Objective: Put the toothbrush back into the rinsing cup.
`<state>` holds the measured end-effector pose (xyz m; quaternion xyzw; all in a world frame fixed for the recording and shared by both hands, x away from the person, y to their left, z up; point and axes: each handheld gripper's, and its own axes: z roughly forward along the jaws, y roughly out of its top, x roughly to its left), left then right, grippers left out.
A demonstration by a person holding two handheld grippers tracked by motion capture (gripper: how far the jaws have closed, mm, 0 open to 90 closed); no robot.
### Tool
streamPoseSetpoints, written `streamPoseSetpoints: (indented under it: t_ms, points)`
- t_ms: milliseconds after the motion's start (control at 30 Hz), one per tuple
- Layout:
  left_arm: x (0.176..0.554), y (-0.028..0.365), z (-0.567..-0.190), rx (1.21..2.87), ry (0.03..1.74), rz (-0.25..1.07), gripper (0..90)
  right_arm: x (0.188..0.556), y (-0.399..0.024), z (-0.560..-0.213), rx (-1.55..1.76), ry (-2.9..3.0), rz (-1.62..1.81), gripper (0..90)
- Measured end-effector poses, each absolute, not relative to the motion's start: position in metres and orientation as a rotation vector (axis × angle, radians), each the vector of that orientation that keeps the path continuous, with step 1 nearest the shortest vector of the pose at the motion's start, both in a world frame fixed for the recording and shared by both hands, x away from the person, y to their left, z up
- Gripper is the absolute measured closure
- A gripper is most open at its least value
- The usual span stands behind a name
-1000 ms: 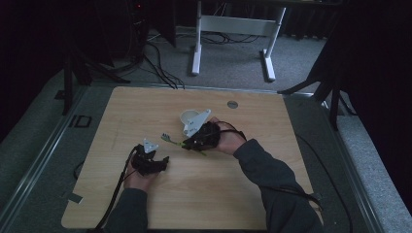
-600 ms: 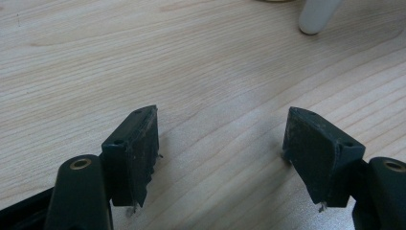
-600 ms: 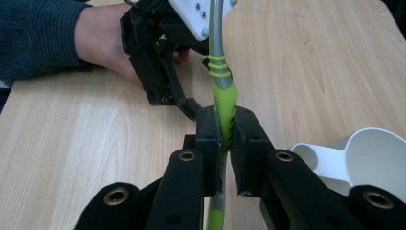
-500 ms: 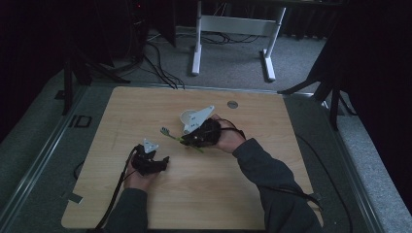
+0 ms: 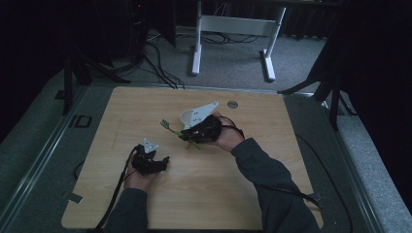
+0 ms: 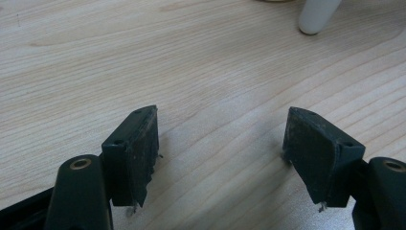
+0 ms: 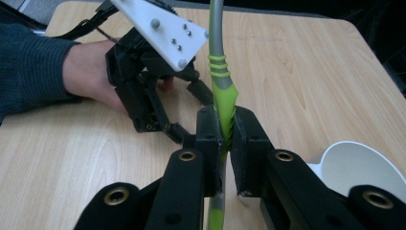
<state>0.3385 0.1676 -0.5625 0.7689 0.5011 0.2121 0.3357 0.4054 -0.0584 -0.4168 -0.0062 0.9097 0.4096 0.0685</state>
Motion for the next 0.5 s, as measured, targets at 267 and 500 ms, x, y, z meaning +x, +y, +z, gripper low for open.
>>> streamPoseSetpoints:
  t_ms: [267, 500]
  points:
    - [0.3385, 0.1676, -0.5626, 2.005, 1.307, 0.553, 29.3, 0.4080, -0.0581, -0.4173, 0.004, 2.727, 1.248, 82.5]
    - [0.3385, 0.1676, -0.5626, 2.006, 1.307, 0.553, 29.3, 0.4093, -0.0574, -0.4181, 0.025, 2.713, 1.279, 82.5]
